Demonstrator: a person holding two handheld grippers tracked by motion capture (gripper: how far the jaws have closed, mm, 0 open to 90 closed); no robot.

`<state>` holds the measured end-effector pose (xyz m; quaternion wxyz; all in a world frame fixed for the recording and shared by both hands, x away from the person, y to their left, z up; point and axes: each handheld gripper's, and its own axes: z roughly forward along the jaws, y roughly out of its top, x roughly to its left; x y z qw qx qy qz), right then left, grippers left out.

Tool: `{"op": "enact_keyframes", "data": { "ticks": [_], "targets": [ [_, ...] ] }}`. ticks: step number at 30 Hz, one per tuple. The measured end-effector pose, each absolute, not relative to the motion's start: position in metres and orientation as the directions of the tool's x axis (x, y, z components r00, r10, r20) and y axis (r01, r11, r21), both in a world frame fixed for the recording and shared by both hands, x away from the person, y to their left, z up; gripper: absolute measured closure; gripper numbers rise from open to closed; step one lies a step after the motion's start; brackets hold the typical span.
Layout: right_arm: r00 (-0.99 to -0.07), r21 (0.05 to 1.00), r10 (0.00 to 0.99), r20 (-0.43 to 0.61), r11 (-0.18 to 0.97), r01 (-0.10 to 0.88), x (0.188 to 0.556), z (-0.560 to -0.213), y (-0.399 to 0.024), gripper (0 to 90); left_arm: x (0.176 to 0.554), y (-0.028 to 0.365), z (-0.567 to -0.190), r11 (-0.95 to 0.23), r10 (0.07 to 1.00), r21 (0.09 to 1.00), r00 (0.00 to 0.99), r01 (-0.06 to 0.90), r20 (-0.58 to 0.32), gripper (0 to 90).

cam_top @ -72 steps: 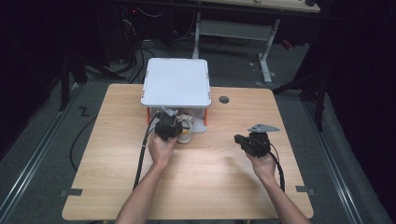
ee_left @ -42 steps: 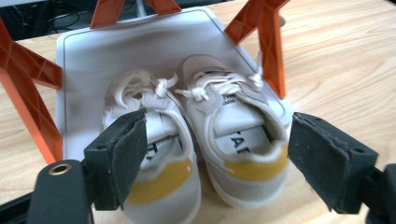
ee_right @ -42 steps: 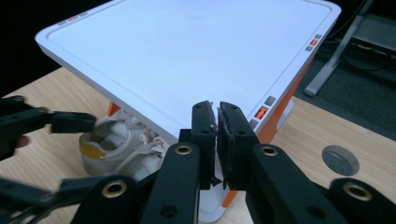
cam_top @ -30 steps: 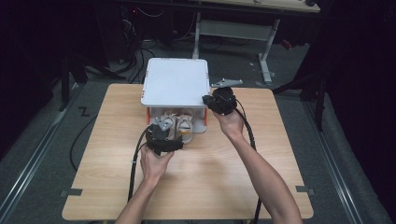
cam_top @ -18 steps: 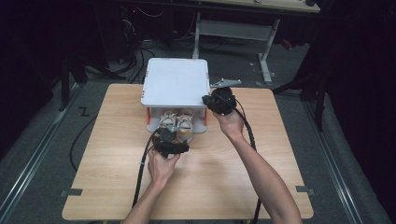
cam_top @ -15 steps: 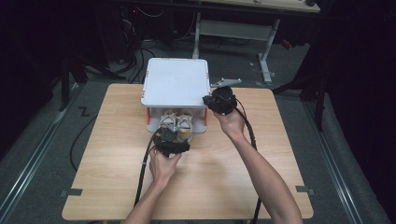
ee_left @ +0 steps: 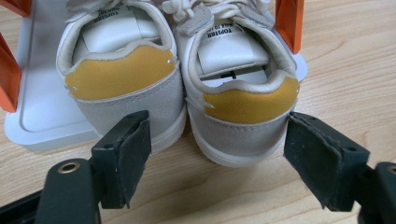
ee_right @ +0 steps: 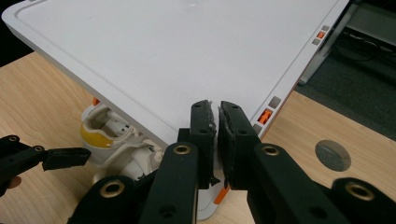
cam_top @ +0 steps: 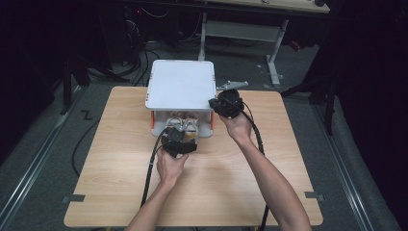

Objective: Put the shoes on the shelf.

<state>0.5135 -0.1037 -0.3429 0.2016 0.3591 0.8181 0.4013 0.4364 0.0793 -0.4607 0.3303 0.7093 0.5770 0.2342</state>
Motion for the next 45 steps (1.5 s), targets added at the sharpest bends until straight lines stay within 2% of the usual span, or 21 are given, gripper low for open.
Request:
{"op": "enact_keyframes", "data": {
  "ticks": [9, 27, 33, 39, 45],
  "targets": [
    [-0.661, 0.805, 0.749, -0.039, 0.416, 0.424, 0.513, -0.343, -0.104, 84.1, 0.443, 0.079, -0.462, -0.122, 0.970, 0.751, 0.239, 0.649, -0.049, 28.3],
    [-0.659, 0.809, 0.752, -0.018, 0.398, 0.433, 0.515, -0.344, -0.106, 85.8, 0.474, 0.078, -0.461, -0.162, 0.974, 0.759, 0.228, 0.631, 0.019, 35.1],
    [-0.658, 0.808, 0.752, -0.019, 0.399, 0.433, 0.515, -0.344, -0.106, 86.4, 0.482, 0.080, -0.464, -0.142, 0.979, 0.772, 0.205, 0.619, 0.016, 35.7],
    [-0.657, 0.810, 0.754, -0.010, 0.391, 0.437, 0.516, -0.344, -0.106, 86.9, 0.485, 0.079, -0.468, -0.177, 0.977, 0.793, 0.199, 0.583, 0.072, 35.9],
    [-0.657, 0.810, 0.754, -0.012, 0.393, 0.436, 0.517, -0.344, -0.106, 87.6, 0.487, 0.080, -0.470, -0.167, 0.979, 0.796, 0.196, 0.581, 0.062, 35.8]
  ]
}}
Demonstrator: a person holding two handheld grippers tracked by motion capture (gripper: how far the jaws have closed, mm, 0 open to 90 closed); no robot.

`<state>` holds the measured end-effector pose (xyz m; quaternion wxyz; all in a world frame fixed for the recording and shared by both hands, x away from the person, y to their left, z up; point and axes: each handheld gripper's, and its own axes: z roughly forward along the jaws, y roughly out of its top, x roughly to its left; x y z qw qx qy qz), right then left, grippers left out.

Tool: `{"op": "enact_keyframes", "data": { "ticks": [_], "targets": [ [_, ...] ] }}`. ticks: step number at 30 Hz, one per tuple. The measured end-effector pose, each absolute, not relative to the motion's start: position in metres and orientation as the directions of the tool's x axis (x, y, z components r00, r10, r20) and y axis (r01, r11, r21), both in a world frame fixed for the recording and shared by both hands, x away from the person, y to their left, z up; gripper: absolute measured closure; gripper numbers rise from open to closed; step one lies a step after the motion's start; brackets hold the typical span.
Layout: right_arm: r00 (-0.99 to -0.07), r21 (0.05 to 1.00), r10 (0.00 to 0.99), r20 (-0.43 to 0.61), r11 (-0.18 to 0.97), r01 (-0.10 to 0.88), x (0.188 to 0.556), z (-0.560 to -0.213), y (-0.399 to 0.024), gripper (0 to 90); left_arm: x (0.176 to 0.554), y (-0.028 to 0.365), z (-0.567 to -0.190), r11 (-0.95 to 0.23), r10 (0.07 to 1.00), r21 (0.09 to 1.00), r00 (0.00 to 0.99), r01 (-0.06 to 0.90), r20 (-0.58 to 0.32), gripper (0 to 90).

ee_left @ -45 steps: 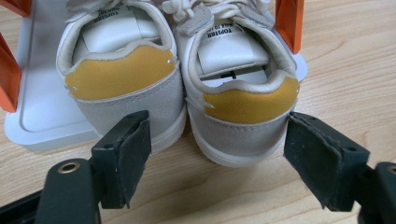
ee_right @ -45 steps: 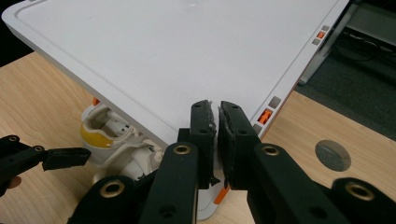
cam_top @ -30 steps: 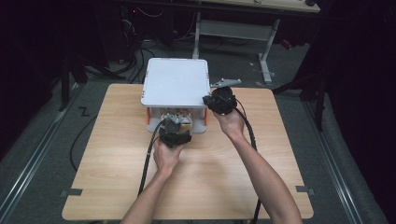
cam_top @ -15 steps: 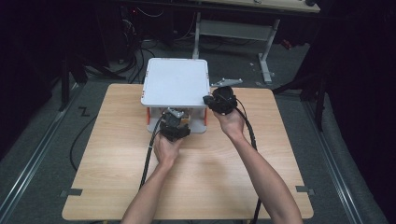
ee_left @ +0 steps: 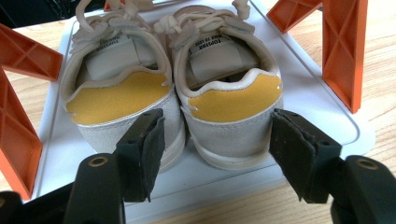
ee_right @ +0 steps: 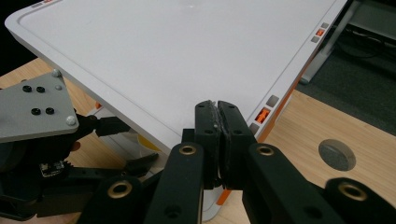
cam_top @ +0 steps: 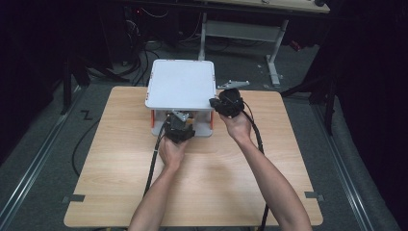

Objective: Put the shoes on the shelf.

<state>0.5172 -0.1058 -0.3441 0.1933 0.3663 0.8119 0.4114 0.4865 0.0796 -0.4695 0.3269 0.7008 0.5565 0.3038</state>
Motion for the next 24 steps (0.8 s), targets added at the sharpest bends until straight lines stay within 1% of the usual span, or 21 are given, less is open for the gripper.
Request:
{"op": "enact_keyframes", "data": {
  "ticks": [3, 4, 5, 8, 10, 13, 15, 19, 22, 24],
  "targets": [
    [-0.655, 0.812, 0.755, -0.011, 0.389, 0.435, 0.517, -0.344, -0.106, 87.8, 0.486, 0.078, -0.471, -0.164, 0.979, 0.789, 0.196, 0.592, 0.057, 35.5],
    [-0.655, 0.812, 0.756, -0.012, 0.390, 0.434, 0.517, -0.344, -0.106, 87.7, 0.486, 0.078, -0.471, -0.169, 0.978, 0.785, 0.198, 0.596, 0.060, 33.9],
    [-0.654, 0.813, 0.756, -0.019, 0.393, 0.431, 0.517, -0.344, -0.106, 87.6, 0.486, 0.079, -0.471, -0.165, 0.978, 0.782, 0.201, 0.601, 0.053, 31.4],
    [-0.651, 0.811, 0.759, -0.022, 0.395, 0.432, 0.516, -0.344, -0.105, 87.3, 0.485, 0.081, -0.469, -0.151, 0.977, 0.774, 0.214, 0.614, 0.020, 30.2],
    [-0.652, 0.809, 0.757, -0.028, 0.400, 0.430, 0.515, -0.344, -0.104, 86.0, 0.484, 0.081, -0.468, -0.144, 0.976, 0.769, 0.218, 0.623, 0.006, 29.4],
    [-0.653, 0.808, 0.757, -0.037, 0.407, 0.426, 0.515, -0.344, -0.103, 82.1, 0.479, 0.082, -0.467, -0.156, 0.973, 0.764, 0.232, 0.627, 0.008, 28.9],
    [-0.650, 0.807, 0.759, -0.040, 0.408, 0.428, 0.514, -0.344, -0.103, 81.8, 0.477, 0.083, -0.467, -0.158, 0.971, 0.764, 0.237, 0.626, 0.007, 29.0],
    [-0.646, 0.825, 0.762, -0.044, 0.392, 0.406, 0.513, -0.346, -0.102, 72.1, 0.469, 0.086, -0.466, -0.171, 0.968, 0.766, 0.252, 0.620, 0.012, 29.4],
    [-0.635, 0.833, 0.772, -0.026, 0.368, 0.413, 0.511, -0.346, -0.104, 60.8, 0.463, 0.085, -0.464, -0.178, 0.965, 0.761, 0.263, 0.624, 0.009, 29.5],
    [-0.640, 0.830, 0.768, -0.018, 0.368, 0.418, 0.510, -0.346, -0.107, 57.7, 0.458, 0.087, -0.461, -0.188, 0.960, 0.771, 0.279, 0.609, 0.014, 29.5]
  ]
}}
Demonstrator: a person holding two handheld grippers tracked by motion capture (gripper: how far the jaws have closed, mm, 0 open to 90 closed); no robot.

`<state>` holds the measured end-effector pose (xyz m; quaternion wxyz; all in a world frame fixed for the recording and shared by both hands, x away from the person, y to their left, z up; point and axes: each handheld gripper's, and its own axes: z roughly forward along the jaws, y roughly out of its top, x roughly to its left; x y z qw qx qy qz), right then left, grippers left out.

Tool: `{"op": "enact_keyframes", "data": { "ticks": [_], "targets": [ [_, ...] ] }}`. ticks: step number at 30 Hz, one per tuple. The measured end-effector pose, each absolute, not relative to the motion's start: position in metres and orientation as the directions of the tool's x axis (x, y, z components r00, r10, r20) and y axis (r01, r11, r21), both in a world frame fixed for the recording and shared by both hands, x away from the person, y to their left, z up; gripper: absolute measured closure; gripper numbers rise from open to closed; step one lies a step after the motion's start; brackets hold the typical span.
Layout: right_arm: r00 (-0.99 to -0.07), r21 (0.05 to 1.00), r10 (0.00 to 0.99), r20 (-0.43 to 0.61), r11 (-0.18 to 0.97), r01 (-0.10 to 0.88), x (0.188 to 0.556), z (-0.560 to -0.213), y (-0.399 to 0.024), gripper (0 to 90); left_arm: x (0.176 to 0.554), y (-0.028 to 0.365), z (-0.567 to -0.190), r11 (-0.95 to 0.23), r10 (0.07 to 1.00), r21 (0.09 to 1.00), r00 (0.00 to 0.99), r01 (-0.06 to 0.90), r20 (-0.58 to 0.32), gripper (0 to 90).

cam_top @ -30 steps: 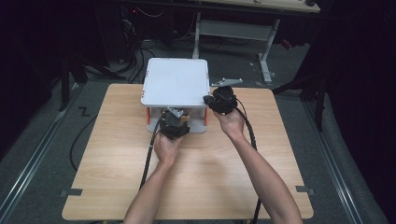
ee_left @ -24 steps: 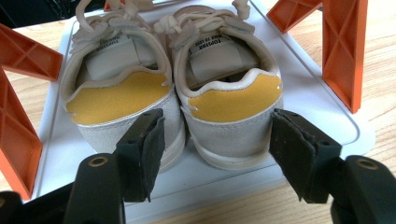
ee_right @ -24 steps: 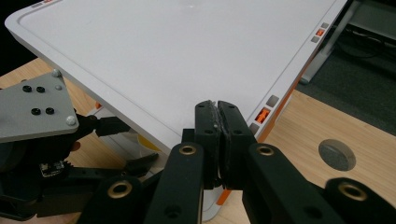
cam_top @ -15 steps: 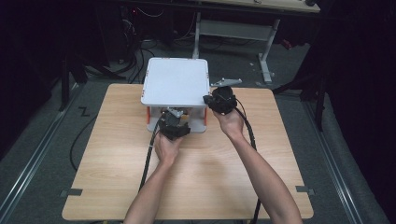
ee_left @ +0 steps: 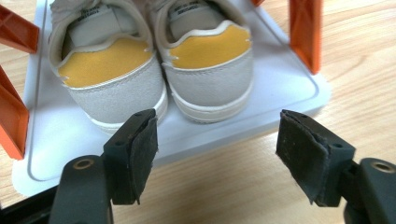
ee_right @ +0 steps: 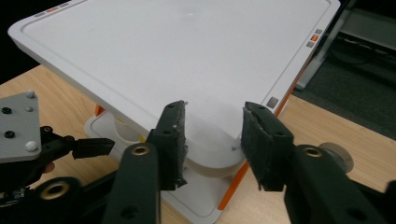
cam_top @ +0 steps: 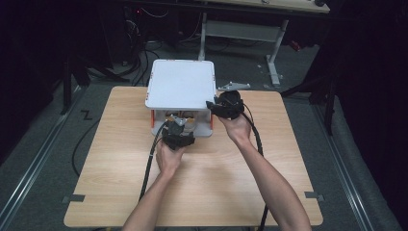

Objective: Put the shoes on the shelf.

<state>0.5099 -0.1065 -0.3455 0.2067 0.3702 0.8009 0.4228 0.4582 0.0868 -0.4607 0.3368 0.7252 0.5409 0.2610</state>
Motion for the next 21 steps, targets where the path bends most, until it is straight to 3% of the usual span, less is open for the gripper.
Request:
{"op": "enact_keyframes", "data": {
  "ticks": [11, 21],
  "targets": [
    [-0.629, 0.844, 0.776, 0.056, 0.300, 0.445, 0.498, -0.351, -0.143, 51.8, 0.435, 0.100, -0.437, -0.179, 0.951, 0.810, 0.311, 0.558, -0.004, 29.6],
    [-0.589, 0.861, 0.802, 0.099, 0.228, 0.455, 0.463, -0.369, -0.202, 51.5, 0.407, 0.111, -0.417, -0.161, 0.932, 0.849, 0.360, 0.503, -0.037, 29.3]
  ]
}}
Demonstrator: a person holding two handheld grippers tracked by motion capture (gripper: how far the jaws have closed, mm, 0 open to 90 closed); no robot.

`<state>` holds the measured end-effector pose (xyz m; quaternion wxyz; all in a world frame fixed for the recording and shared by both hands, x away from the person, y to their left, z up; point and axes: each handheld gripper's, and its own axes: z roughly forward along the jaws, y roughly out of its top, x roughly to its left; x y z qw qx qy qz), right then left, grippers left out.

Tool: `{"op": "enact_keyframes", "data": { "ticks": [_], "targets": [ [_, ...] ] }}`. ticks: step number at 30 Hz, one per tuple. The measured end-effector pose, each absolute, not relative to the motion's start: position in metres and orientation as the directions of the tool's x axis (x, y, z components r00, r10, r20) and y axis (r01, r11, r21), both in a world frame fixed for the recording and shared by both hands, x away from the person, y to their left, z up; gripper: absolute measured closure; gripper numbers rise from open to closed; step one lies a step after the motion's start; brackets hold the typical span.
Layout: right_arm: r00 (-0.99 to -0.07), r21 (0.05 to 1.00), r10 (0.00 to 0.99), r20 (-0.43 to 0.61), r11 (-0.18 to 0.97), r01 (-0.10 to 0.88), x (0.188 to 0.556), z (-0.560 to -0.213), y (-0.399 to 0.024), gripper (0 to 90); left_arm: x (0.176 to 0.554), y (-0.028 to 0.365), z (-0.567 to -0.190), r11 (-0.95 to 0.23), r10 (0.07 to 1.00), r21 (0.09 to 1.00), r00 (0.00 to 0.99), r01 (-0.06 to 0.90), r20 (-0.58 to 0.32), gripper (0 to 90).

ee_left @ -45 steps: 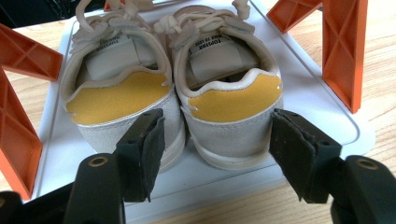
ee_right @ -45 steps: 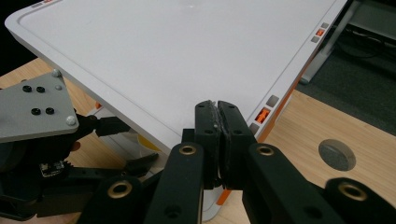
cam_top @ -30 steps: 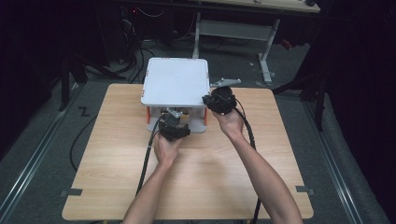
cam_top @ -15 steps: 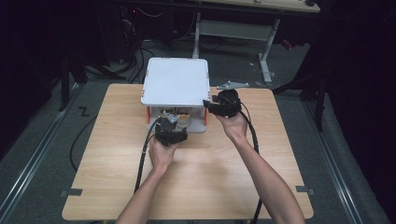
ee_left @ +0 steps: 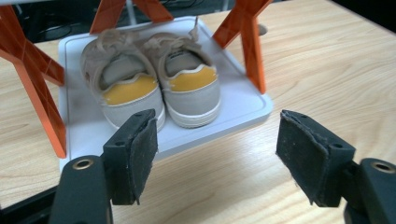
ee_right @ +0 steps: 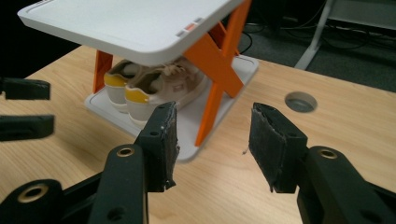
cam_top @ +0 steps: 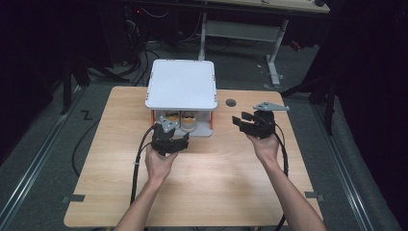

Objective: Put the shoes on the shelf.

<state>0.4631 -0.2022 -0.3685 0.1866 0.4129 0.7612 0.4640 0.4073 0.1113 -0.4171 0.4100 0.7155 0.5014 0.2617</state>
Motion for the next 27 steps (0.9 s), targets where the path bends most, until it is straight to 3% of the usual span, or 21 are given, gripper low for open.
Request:
{"op": "enact_keyframes", "data": {
  "ticks": [12, 27],
  "targets": [
    [-0.544, 0.860, 0.832, 0.113, 0.192, 0.473, 0.426, -0.391, -0.254, 51.3, 0.380, 0.133, -0.419, -0.143, 0.927, 0.855, 0.370, 0.498, -0.061, 29.1],
    [-0.480, 0.827, 0.865, 0.145, 0.160, 0.539, 0.407, -0.430, -0.287, 50.1, 0.359, 0.162, -0.443, -0.094, 0.941, 0.833, 0.321, 0.545, -0.104, 28.7]
  ]
}}
